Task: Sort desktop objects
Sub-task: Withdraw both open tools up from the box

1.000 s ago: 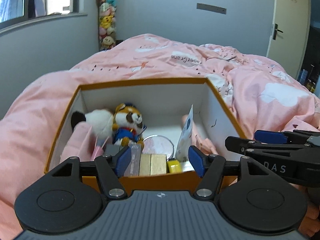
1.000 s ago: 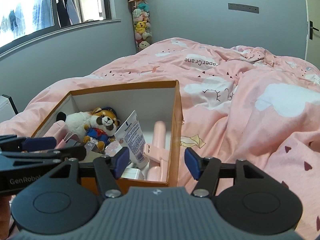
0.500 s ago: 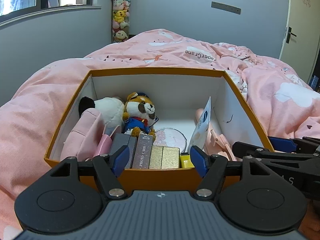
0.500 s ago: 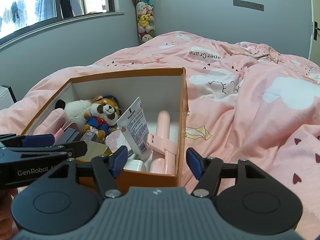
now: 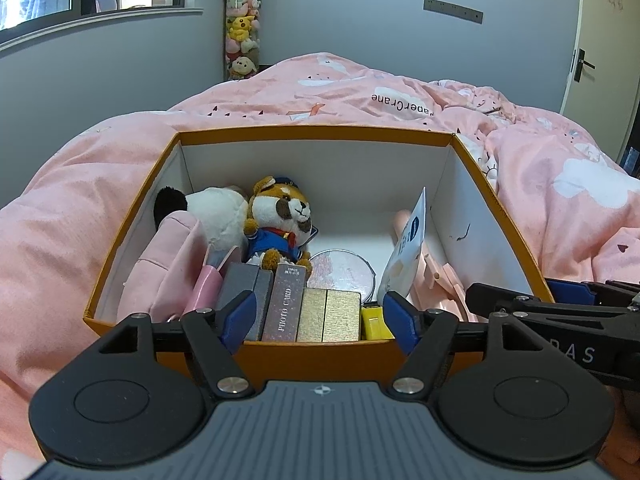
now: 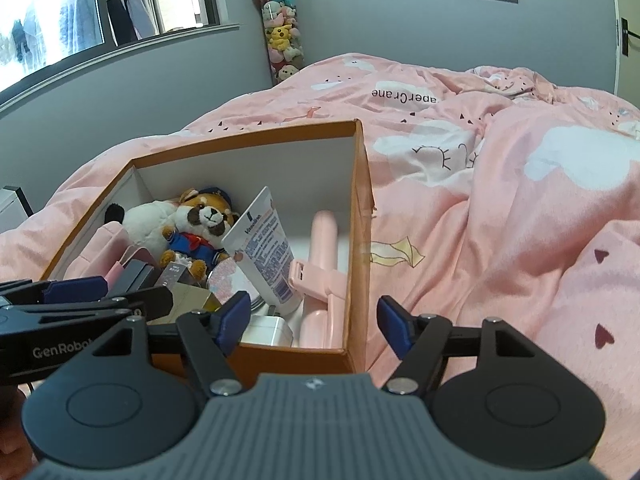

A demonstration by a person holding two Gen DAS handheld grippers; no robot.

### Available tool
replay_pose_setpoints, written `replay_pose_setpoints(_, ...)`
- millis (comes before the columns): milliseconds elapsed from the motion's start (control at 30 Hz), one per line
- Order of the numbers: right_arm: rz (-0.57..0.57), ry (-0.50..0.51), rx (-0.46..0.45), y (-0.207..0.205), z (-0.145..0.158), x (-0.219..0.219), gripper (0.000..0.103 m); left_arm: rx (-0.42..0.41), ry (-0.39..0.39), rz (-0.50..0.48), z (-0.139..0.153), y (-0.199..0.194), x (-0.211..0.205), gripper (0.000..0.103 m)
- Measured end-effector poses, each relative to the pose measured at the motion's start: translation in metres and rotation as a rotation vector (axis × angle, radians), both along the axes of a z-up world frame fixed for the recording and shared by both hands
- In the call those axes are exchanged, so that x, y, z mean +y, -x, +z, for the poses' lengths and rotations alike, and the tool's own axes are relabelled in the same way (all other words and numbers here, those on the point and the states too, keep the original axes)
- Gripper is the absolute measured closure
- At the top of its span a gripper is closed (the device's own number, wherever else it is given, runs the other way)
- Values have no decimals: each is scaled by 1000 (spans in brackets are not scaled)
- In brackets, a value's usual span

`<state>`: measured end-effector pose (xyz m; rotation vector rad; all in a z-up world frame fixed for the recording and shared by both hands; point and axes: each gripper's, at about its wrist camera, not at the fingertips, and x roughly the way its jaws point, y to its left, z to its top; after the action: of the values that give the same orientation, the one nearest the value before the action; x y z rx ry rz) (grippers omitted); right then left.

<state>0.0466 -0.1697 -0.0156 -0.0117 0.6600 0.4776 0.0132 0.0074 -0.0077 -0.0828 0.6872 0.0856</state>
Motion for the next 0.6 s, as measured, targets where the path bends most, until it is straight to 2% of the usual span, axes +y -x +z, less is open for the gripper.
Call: replay_pose_setpoints(600,-22,-16,46,-9,-9,-4,31,30,4,-8,-4,-4,0,15)
